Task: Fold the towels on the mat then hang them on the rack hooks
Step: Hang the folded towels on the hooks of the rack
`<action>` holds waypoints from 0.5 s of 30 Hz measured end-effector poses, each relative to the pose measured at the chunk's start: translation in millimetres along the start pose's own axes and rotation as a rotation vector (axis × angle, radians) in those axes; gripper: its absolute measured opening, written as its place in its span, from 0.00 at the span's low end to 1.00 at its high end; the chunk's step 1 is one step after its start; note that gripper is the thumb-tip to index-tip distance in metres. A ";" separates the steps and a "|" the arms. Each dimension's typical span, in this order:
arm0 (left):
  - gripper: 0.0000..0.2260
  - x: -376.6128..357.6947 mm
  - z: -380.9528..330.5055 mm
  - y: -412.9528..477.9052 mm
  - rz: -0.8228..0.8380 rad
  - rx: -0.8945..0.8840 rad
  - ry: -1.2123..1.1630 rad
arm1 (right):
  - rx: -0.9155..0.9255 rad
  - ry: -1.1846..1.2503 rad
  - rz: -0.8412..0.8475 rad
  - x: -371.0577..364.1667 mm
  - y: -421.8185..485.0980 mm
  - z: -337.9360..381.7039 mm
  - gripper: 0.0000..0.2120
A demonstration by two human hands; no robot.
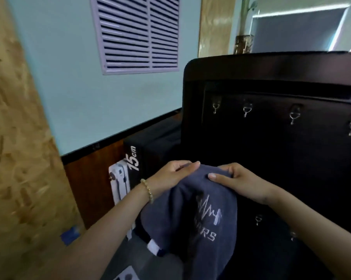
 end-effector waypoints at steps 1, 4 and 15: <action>0.20 4.6 4.5 15.6 0.061 0.019 -0.040 | -0.014 0.008 -0.023 6.7 7.4 -5.4 0.13; 0.13 24.8 -2.3 58.1 0.180 -0.003 -0.017 | -0.036 0.009 -0.131 30.1 30.4 -14.6 0.17; 0.07 115.8 -71.8 191.2 0.242 -0.548 0.462 | 0.084 -0.122 -0.514 122.1 109.7 26.4 0.12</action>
Point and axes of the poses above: each hand's wrist, its own y-axis towards the middle knuckle, its own x-axis out of the back of the hand, z = x × y, the point moved 10 cm from there along y, towards the middle knuckle, and after that the axes turned 2 degrees about z, right-handed, at the moved point
